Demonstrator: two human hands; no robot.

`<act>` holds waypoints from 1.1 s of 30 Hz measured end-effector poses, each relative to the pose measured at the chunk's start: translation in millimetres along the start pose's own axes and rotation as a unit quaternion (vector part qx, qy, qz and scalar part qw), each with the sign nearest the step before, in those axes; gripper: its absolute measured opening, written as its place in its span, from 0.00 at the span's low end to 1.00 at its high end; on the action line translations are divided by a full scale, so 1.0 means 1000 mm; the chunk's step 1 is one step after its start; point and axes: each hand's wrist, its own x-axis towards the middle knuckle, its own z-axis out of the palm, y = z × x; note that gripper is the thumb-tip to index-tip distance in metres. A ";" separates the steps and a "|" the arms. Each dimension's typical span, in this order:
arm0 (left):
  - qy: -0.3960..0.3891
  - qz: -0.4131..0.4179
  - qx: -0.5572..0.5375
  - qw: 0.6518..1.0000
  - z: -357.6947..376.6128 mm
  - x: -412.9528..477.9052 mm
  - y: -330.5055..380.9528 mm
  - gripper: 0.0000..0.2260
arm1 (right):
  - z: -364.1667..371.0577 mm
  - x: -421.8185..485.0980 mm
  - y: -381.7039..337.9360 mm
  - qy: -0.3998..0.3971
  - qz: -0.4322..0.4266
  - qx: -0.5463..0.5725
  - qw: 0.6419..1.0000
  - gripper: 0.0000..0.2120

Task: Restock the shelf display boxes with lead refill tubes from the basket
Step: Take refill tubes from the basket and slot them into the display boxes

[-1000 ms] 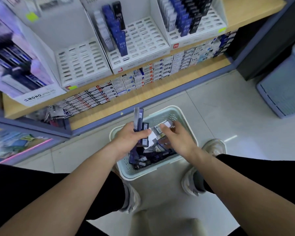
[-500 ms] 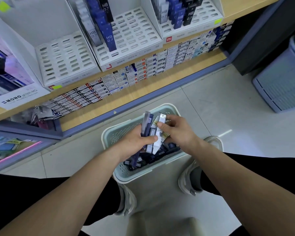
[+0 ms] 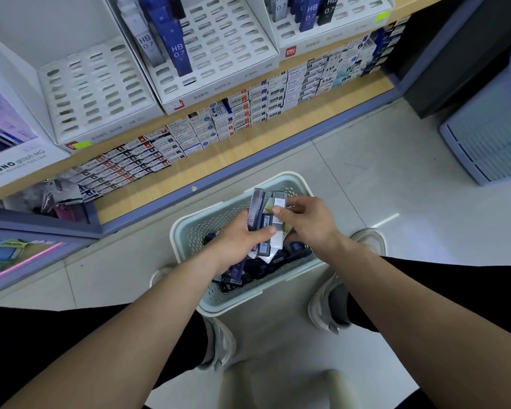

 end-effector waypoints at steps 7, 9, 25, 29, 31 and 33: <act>0.026 -0.018 -0.037 0.999 -0.007 0.007 -0.007 0.11 | 0.005 -0.001 -0.003 -0.090 -0.020 0.053 0.994 0.11; 0.026 -0.016 -0.034 0.999 -0.007 0.008 -0.009 0.13 | 0.006 0.001 0.000 -0.083 -0.013 0.064 0.994 0.11; 0.038 0.007 -0.028 0.999 -0.006 0.014 -0.012 0.15 | 0.010 -0.007 0.000 -0.059 0.017 0.119 0.991 0.08; 0.044 0.007 -0.052 0.998 -0.007 0.014 -0.011 0.16 | 0.013 -0.008 0.000 -0.033 0.018 0.127 0.991 0.08; 0.049 0.005 -0.056 0.997 -0.007 0.014 -0.010 0.18 | 0.014 -0.008 -0.001 -0.024 0.023 0.128 0.991 0.08; 0.053 0.007 -0.054 0.997 -0.007 0.014 -0.010 0.17 | 0.015 -0.008 -0.003 -0.022 0.023 0.124 0.992 0.08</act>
